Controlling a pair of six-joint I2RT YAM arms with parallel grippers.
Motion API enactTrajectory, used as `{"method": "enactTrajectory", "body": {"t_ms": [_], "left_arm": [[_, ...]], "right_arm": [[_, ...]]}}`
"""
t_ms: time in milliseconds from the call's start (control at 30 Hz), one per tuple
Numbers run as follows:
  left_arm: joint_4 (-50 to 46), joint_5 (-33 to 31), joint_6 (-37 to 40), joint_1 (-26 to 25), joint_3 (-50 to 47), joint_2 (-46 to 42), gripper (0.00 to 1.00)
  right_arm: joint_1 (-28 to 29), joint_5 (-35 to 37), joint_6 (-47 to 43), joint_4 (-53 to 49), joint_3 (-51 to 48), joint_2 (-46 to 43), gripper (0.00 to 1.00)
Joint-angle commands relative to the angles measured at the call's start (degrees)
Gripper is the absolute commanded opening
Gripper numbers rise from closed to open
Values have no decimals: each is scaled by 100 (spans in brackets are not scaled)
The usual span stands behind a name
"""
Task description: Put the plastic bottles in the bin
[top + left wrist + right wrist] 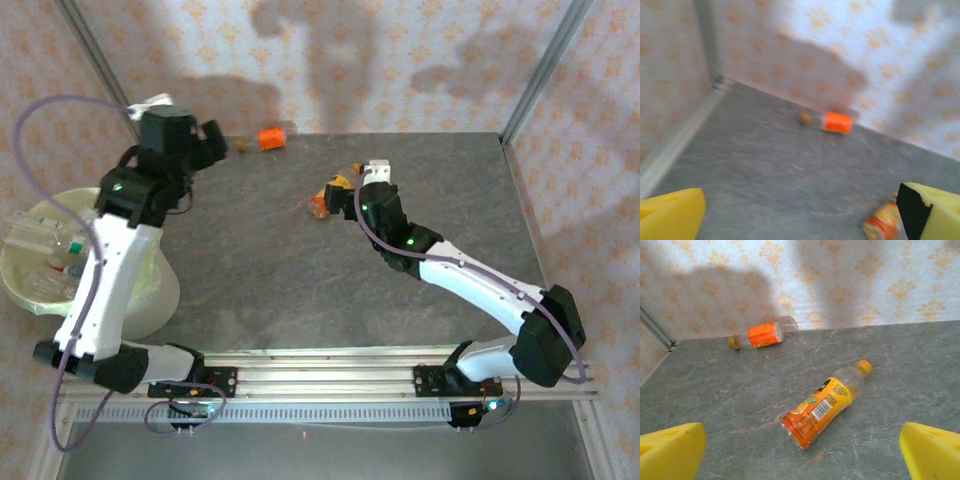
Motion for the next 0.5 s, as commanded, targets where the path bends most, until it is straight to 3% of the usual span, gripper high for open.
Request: {"method": "enactTrajectory", "body": {"t_ms": [0, 300, 467], "left_arm": [[697, 473, -315, -378, 132, 472, 99], [966, 1311, -1043, -831, 963, 2619, 100], [1526, 2692, 514, -1114, 1515, 3995, 100]], "right_arm": [[-109, 322, 233, -49, -203, -454, 99], [-612, 187, 832, -996, -778, -1349, 99], [-856, 179, 1179, -1497, -966, -1674, 99]]}}
